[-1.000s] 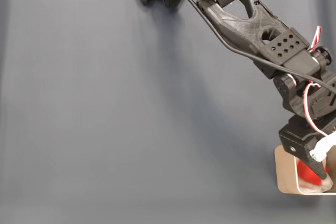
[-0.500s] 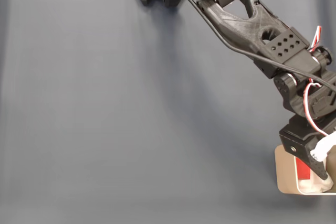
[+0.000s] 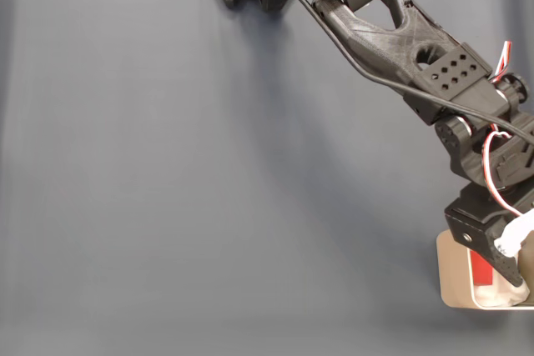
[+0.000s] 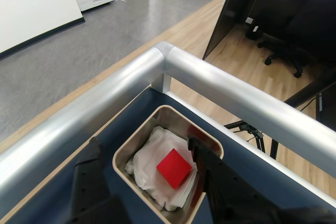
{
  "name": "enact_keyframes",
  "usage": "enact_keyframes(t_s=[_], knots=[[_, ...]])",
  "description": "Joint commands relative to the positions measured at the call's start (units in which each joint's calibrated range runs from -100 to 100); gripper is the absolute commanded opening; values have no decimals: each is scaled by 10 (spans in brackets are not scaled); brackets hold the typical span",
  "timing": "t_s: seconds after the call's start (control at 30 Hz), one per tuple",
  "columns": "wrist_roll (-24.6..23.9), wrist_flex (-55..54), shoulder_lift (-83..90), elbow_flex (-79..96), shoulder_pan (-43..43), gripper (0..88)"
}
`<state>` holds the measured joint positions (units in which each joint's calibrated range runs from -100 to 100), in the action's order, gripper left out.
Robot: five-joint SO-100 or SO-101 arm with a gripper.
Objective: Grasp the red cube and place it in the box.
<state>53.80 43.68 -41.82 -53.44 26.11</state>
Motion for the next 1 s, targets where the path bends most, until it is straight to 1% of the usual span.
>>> enact_keyframes(t_s=[0.0, 0.03, 0.07, 0.2, 0.33, 0.57, 0.7, 0.73, 0.77, 0.97], knots=[[-1, -17, 36, -26, 1, 116], [3, -14, 41, -22, -3, 42], [4, -16, 46, -16, -7, 5], [2, -19, 80, 16, -45, 0], [0, -36, 154, 96, -112, 0], [7, -109, 355, 363, -251, 0], [-2, -124, 533, 585, -281, 0], [-5, -137, 634, 710, -280, 0], [-8, -142, 691, 780, -276, 0], [-12, -138, 995, 1139, -265, 0]])
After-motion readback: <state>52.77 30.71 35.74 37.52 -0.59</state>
